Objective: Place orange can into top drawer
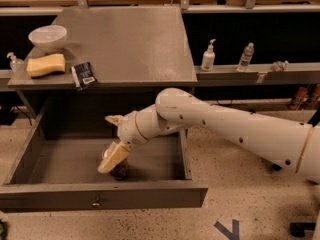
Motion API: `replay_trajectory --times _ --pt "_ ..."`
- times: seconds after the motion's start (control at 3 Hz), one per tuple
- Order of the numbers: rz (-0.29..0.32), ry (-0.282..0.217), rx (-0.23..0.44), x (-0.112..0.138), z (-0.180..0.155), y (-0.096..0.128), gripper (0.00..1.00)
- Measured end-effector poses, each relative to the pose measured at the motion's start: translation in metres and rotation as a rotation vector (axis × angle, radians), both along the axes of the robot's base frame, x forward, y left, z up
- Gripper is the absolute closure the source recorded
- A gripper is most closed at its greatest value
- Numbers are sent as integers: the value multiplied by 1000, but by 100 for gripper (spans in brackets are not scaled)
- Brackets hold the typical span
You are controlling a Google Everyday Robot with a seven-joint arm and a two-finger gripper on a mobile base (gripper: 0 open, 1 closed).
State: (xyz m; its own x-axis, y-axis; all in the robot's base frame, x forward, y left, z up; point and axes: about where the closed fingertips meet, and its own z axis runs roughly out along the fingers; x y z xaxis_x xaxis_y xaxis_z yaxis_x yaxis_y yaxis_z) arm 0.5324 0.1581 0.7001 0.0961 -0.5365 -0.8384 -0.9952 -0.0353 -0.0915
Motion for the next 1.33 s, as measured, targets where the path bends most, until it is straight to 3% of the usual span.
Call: replay_trajectory --times 0.33,0.67,1.0,1.33 --pt "-40 40 -2 11 -17 2 0" --pt "-104 45 82 23 -5 -10 0" --pt "-180 -4 184 26 29 -67 0" --pt "-222 -1 171 30 23 -88 0"
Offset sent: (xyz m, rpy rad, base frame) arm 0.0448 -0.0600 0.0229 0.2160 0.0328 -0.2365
